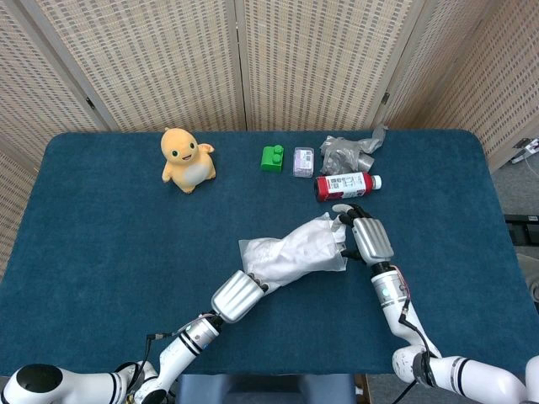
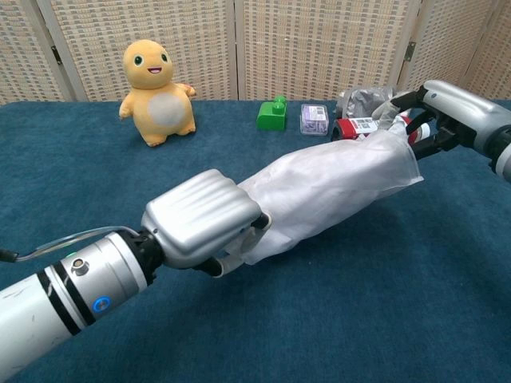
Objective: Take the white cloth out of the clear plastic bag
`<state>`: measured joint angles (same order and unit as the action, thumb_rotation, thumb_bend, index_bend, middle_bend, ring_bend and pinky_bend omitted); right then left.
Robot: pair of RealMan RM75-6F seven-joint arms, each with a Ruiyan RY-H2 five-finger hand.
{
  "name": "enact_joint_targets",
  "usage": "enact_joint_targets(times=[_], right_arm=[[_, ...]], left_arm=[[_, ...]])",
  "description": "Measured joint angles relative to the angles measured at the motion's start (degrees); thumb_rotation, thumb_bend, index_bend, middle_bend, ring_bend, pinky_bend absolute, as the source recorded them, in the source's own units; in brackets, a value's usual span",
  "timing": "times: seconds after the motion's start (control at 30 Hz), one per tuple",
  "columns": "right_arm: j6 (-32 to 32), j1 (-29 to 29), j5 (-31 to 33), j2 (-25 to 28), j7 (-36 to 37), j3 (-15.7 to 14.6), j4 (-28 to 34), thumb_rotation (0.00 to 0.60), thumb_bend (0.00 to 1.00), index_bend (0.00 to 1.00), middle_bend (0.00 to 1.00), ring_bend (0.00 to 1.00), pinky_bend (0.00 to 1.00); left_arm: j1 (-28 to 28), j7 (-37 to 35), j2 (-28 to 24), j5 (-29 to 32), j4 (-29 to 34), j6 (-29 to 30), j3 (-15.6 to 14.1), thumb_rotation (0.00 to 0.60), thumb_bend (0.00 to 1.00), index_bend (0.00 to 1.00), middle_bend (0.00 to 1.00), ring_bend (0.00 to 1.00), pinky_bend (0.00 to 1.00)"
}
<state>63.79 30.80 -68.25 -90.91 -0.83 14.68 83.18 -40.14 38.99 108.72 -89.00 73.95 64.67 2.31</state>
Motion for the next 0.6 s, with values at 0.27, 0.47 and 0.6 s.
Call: enact_joint_targets(times=[0.27,0.47,0.6], right_arm=[[0.38,0.57,1.75,1.14,-1.80,1.80,0.99,0.600,0.67,0.73,0.25,0.13,0.28],[1.28,0.45,2.92,2.75,-2.05,3.28,2.16,0.600,0.68,0.73,0.25,0.13,0.28],[2.08,0.11,3.61,4.20,-1.71,4.30,3.15,0.600,0.68,0.73,0.25,0.13,0.28]], left_arm=[[1.05,0.43,-2.28,-0.18,2.70,1.47,0.29,0.600,0.38,0.61,0.71,0.72,0.85],[2.09,0.69,-4.41,0.29,4.68,2.45,0.65,0.600,0.38,0.61,0.71,0.72,0.85],[2.84,0.88,-5.61,0.58,5.61,2.99,0.64,0.600,0.38,0.61,0.71,0.72,0.85]])
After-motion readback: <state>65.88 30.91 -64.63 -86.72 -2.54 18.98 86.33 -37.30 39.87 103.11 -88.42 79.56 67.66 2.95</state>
